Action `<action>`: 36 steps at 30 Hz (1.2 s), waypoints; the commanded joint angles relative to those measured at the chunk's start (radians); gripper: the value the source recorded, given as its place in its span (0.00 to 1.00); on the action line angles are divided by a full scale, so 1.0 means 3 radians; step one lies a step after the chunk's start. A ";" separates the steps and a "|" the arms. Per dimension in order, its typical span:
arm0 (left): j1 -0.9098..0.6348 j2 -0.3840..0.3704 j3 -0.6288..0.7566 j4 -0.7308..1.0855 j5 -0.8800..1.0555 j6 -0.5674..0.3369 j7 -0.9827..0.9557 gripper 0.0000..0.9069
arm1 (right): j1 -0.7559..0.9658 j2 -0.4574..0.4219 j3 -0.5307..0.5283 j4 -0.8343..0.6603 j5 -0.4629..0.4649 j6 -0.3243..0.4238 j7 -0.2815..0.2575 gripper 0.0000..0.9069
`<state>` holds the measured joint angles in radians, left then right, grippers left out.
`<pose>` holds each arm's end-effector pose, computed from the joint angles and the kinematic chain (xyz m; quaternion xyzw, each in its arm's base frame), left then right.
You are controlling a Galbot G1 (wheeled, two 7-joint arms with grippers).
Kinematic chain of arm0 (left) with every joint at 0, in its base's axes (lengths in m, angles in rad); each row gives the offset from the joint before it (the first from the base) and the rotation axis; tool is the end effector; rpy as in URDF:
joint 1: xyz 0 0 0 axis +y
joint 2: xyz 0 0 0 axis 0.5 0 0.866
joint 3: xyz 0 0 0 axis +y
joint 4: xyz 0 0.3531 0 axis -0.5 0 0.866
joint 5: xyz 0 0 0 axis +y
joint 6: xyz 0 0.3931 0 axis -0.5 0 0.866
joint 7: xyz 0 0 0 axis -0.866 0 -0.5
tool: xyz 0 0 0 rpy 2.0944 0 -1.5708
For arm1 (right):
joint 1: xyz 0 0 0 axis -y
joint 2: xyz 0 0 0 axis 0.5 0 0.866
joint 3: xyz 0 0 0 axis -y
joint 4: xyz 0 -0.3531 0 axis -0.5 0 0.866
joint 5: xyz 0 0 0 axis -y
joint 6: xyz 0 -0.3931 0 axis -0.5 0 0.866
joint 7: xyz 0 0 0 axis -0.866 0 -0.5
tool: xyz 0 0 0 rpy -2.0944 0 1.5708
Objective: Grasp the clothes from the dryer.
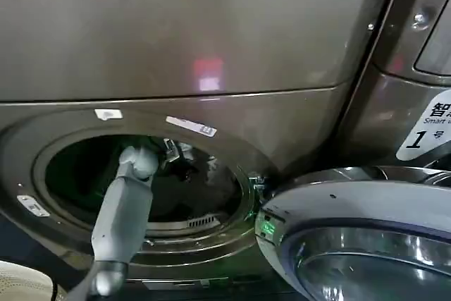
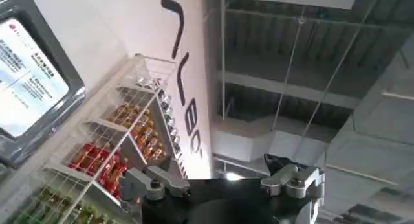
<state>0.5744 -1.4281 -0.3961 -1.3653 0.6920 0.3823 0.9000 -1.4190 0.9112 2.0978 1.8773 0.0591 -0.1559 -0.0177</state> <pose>0.5383 0.0132 -0.2142 -0.3150 -0.8558 -0.3502 0.2140 0.0149 -0.4399 0.0418 0.5742 0.7081 -0.3758 0.1662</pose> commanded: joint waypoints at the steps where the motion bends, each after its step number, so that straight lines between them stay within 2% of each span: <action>1: 0.0306 0.0007 0.0043 -0.0808 -0.1436 0.0565 -0.1662 0.00 | -0.0021 -0.0006 0.0031 -0.0003 0.0046 0.0005 0.0002 1.00; 8: 0.0737 -0.0074 -0.0056 -0.1382 -0.1952 0.0351 -0.2250 0.00 | 0.0001 0.0003 0.0050 -0.0007 0.0088 0.0006 0.0032 1.00; 12: 0.1057 -0.0112 -0.0107 -0.1620 -0.2311 0.0080 -0.2480 0.00 | -0.0004 -0.0017 0.0067 -0.0022 0.0195 0.0088 0.0033 1.00; 20: 0.1756 -0.0257 -0.0160 -0.2189 -0.2302 -0.0455 -0.2645 0.00 | -0.0008 -0.0041 0.0118 -0.0021 0.0301 0.0177 0.0054 1.00; 24: 0.2060 -0.0360 -0.0168 -0.2507 -0.2243 -0.0487 -0.2757 0.00 | -0.0013 -0.0050 0.0175 -0.0013 0.0333 0.0197 0.0071 1.00; 31: 0.2623 -0.0321 -0.0171 -0.2858 -0.2203 -0.0623 -0.3081 0.00 | -0.0022 -0.0077 0.0262 -0.0027 0.0374 0.0210 0.0078 1.00; 36: 0.2776 -0.0361 -0.0162 -0.2999 -0.2243 -0.0450 -0.3139 0.00 | -0.0022 -0.0133 0.0306 -0.0134 0.0366 0.0206 0.0053 1.00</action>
<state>1.2249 -1.5203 -0.4437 -2.1172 0.0441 0.2513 0.0466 -1.4242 0.8833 2.1699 1.8619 0.1622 -0.1000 0.0033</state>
